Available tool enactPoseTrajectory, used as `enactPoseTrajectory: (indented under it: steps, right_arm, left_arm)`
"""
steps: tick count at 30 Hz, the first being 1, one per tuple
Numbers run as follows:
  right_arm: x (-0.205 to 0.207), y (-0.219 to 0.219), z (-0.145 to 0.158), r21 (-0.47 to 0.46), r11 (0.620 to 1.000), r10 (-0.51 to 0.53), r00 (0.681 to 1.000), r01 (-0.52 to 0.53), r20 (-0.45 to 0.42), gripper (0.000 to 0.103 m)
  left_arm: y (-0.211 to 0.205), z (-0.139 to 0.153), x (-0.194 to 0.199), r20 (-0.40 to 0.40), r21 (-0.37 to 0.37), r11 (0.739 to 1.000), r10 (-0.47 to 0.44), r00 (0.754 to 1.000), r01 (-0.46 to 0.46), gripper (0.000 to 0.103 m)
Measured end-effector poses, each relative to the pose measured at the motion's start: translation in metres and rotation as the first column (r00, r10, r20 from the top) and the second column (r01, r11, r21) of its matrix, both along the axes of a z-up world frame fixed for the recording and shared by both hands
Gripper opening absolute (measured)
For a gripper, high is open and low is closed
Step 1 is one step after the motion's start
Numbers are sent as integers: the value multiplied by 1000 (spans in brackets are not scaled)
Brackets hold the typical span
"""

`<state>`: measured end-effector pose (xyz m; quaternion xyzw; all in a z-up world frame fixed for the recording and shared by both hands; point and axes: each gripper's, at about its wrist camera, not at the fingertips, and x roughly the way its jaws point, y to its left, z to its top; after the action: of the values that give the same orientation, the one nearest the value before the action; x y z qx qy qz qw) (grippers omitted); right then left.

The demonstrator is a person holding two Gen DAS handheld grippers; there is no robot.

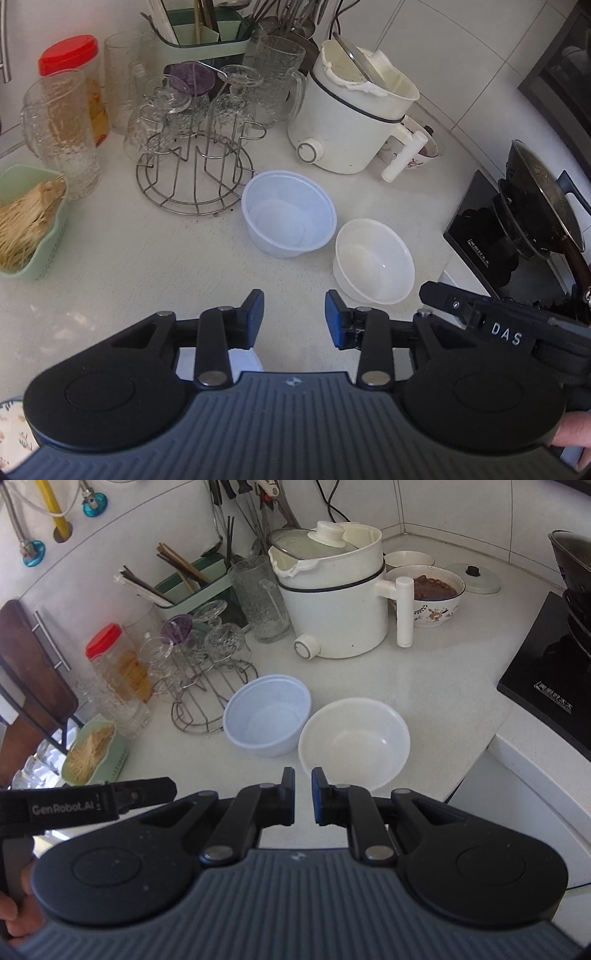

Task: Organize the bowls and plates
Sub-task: 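Move both grippers to the rim of the blue-tinted bowl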

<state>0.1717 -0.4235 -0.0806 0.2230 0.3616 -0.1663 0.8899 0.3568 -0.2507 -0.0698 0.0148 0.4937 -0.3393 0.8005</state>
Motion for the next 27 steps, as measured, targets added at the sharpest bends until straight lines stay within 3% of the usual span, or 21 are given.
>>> enactPoseTrajectory:
  steps: [5, 9, 10, 12, 27]
  right_arm:
    - [22, -19, -2, -15, 999, 30, 1000, -30, 7, 13]
    - [40, -34, -8, -11, 998, 64, 998, -63, 16, 16]
    - [44, -39, -9, -9, 998, 67, 998, -67, 17, 20]
    - [51, -47, -13, -4, 998, 70, 997, -70, 30, 46]
    - [117, -73, -49, 50, 987, 151, 989, -151, 1, 45]
  left_arm:
    - [-18, -10, 22, -1, 15, 1000, 20, 1000, -20, 54]
    - [-31, -19, 41, -12, 21, 999, 41, 999, -40, 54]
    - [-35, -20, 45, -16, 24, 999, 50, 999, -49, 54]
    - [-41, -23, 53, -19, 31, 997, 67, 998, -67, 54]
    - [-65, -65, 100, -79, 97, 988, 128, 989, -120, 53]
